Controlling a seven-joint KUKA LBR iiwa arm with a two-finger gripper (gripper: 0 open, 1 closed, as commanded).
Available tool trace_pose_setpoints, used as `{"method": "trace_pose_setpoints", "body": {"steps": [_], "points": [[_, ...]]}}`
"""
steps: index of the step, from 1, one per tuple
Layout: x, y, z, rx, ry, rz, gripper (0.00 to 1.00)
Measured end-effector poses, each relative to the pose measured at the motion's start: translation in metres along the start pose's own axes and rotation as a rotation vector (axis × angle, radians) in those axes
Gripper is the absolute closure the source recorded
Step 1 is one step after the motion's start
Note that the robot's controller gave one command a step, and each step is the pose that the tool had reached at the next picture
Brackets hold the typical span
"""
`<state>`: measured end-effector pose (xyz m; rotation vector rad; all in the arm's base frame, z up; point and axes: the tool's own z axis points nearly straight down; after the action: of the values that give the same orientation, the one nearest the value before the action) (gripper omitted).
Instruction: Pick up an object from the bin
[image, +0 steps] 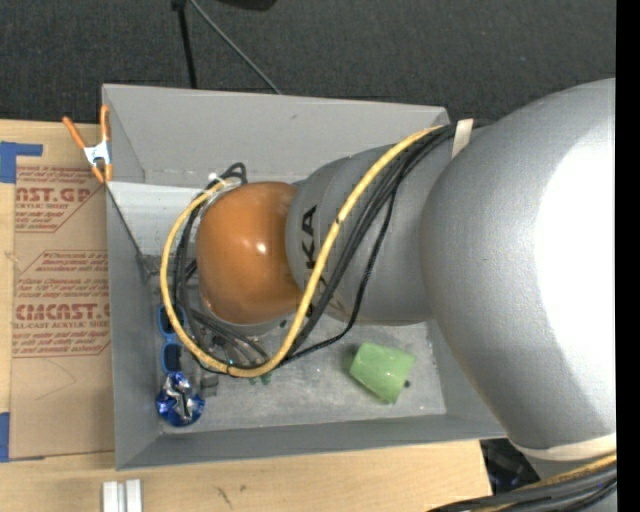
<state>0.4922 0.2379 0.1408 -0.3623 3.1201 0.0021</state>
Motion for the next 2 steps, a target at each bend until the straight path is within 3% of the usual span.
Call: {"method": "trace_pose_setpoints", "body": {"steps": [1, 2], "points": [[0.0094, 0.0054, 0.0699, 0.0, -0.01, -0.339, 0.0], [0.0086, 0.005, 0.0686, 0.0, -0.011, -0.338, 1.0]]}}
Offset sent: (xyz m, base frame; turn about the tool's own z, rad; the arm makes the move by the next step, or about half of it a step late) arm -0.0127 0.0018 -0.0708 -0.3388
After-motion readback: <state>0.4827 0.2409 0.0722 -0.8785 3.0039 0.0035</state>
